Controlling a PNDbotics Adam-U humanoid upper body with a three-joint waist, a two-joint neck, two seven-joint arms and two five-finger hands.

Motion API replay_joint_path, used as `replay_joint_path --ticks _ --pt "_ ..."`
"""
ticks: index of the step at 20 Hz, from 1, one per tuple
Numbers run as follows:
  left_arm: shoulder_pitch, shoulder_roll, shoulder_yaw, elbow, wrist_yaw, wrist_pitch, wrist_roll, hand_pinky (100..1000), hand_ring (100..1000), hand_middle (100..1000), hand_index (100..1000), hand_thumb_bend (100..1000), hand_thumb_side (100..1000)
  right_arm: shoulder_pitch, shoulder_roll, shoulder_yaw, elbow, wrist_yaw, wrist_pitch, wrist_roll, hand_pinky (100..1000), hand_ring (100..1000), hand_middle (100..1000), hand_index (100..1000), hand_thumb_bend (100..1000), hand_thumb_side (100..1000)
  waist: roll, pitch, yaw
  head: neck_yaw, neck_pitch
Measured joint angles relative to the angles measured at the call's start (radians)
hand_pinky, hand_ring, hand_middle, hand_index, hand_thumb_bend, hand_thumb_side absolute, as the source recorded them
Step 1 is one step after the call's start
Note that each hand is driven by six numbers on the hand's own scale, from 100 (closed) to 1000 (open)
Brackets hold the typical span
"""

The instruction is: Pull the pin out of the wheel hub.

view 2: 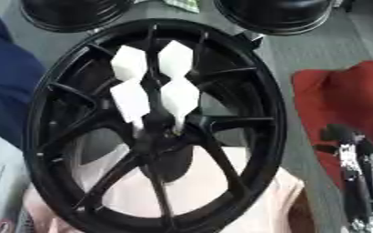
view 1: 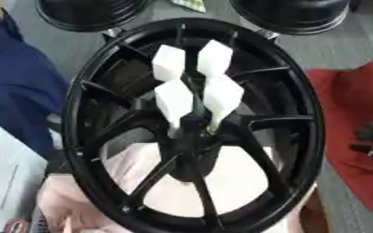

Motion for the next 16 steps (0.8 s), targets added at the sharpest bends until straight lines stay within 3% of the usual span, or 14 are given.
replay_joint_path --ticks 3,7,11,16 --pt "-0.039 0.138 -0.025 0.000 -0.023 0.022 -0.168 729 635 624 752 411 487 0.008 0.000 0.000 0.000 0.008 0.002 -0.001 625 750 539 718 100 782 0.002 -0.008 -0.001 -0.003 0.004" --pt "-0.104 0.251 -0.051 -0.002 -0.050 0.032 -0.406 762 691 649 774 380 500 0.018 0.000 0.000 0.000 0.016 0.006 0.001 625 750 539 718 100 782 0.008 -0.013 -0.003 -0.007 0.011" --pt "-0.197 0.295 -0.068 -0.006 -0.088 0.045 -0.639 775 710 664 784 372 513 0.027 0.000 0.001 0.000 0.022 0.007 0.002 625 750 538 718 100 784 0.013 -0.026 -0.005 -0.008 0.013" --pt "-0.322 0.299 -0.099 -0.007 -0.101 0.066 -0.791 772 706 661 782 378 506 0.036 0.000 0.001 0.000 0.030 0.009 0.004 626 750 537 718 100 785 0.016 -0.031 -0.011 -0.008 0.014"
